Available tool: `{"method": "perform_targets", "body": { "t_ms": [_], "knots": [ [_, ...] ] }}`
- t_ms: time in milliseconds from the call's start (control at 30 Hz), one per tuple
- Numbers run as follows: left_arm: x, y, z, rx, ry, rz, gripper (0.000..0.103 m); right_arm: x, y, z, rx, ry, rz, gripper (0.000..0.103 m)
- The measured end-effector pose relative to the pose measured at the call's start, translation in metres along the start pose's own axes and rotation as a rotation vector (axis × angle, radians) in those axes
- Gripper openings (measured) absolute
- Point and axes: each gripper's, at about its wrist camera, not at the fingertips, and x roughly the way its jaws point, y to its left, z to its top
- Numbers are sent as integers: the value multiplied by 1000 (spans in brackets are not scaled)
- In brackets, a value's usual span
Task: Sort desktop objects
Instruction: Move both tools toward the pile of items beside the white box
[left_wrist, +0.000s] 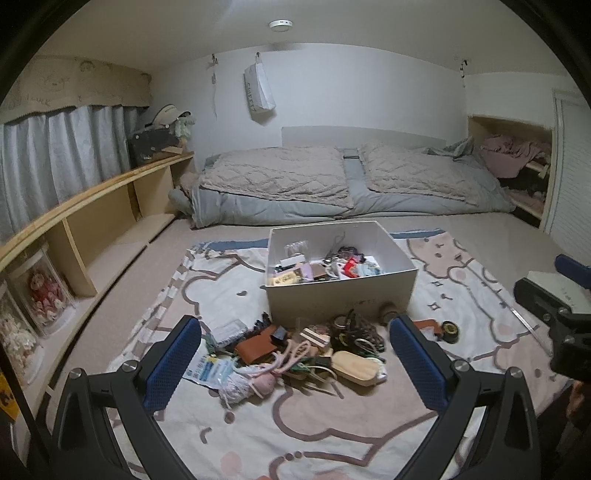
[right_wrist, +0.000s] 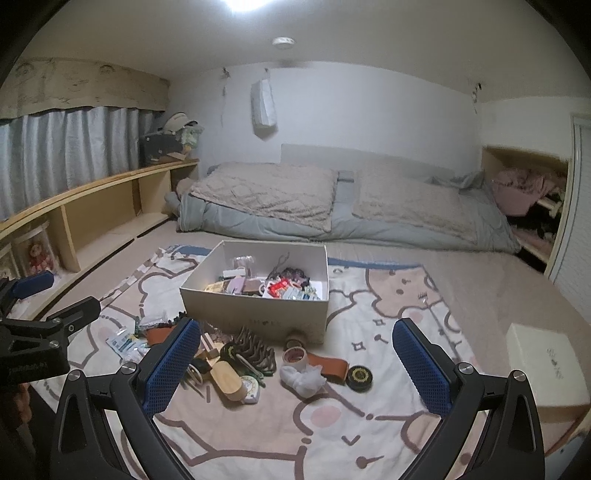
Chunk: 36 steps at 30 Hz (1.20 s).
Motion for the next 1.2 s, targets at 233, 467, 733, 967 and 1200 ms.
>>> {"method": "perform_targets", "body": {
  "t_ms": [233, 467, 733, 967, 1200],
  "knots": [
    [-34, -11, 0, 2, -40, 8, 103, -26, -2, 3, -21, -40, 4, 103],
    [-72, -34, -8, 22, -72, 30, 103, -56, -7, -5, -11, -58, 33, 103],
    [-102, -47, -17, 19, -99, 36, 103, -83, -6, -11, -15, -78, 57, 103],
    [-94, -46, -28, 17, -89, 26, 103, -84, -6, -23, 32, -83, 54, 103],
    [-65, -40, -49, -4, -53, 11, 103, -61, -9, -49, 84, -30, 7, 103]
  ]
}}
